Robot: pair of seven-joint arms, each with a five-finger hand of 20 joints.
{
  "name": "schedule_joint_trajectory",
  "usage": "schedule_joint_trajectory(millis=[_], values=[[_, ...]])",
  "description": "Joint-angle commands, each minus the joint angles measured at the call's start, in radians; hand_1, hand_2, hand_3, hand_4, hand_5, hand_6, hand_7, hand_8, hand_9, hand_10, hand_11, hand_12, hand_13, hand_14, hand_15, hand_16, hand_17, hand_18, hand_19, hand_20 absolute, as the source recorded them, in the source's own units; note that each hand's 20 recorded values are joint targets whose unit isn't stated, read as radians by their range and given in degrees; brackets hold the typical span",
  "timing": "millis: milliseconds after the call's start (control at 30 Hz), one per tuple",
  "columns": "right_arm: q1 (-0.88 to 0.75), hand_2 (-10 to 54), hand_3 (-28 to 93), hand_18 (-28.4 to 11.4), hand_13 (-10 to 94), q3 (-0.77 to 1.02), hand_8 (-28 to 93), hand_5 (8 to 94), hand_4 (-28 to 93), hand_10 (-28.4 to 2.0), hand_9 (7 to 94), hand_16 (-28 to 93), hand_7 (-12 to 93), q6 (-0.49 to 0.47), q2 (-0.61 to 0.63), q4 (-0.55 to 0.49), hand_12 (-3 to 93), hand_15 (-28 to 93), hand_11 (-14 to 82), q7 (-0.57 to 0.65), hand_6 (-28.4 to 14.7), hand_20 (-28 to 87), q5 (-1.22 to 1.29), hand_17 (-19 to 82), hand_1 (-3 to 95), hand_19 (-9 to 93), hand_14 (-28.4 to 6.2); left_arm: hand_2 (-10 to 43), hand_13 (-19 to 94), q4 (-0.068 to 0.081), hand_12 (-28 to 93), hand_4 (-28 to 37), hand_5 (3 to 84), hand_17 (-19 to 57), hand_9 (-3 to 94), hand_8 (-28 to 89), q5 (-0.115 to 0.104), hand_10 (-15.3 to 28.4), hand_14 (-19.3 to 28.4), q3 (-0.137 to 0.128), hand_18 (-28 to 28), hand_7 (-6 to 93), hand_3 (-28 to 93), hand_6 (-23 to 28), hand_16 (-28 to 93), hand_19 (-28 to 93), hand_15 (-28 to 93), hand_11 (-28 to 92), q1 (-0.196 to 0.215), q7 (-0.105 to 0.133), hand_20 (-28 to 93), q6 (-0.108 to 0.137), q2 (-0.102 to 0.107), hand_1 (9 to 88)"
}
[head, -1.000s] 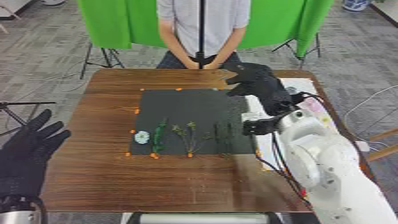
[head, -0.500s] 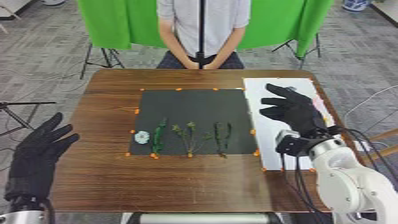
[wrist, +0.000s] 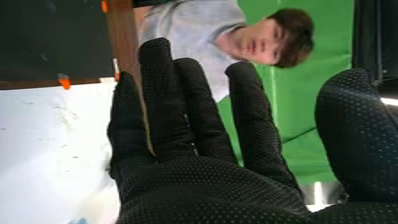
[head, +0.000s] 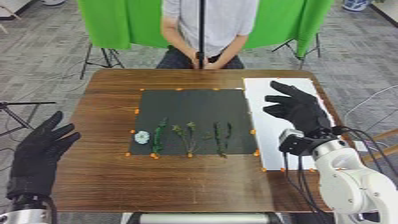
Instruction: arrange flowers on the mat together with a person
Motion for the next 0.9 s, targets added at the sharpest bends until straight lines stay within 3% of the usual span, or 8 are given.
schedule_joint_trajectory(millis=[33, 900], values=[[-0.006, 6.0, 76, -22.6, 40, 0.006, -11, 46.5, -25, -19.4, 47.4, 8, 12, -0.004, 0.007, -0.002, 14.9, 52, 15.4, -0.014, -0.8, 14, 0.006, 8, 21.2, 52, -20.3, 5.6, 23, 0.003, 10, -28.3, 36.6, -9.5, 34.0, -10, -0.008, 19.1, 26.3, 0.001, 21.5, 12.8, 80, 6.9, -11, 50, 56, 27, 0.014, 0.011, 12, 0.003, 0.006, 20.3], [-0.003, 6.5, 76, -23.1, 41, 0.0, -11, 46.8, -25, -19.5, 48.0, 8, 12, 0.011, 0.008, 0.005, 14.9, 53, 15.8, -0.009, -0.8, 15, 0.018, 7, 20.6, 52, -20.2, 5.8, 23, 0.002, 9, -28.3, 36.5, -9.5, 34.5, -10, -0.003, 19.5, 26.5, 0.01, 21.5, 13.3, 80, 7.3, -12, 51, 57, 27, 0.005, 0.0, 11, 0.006, 0.003, 20.8]])
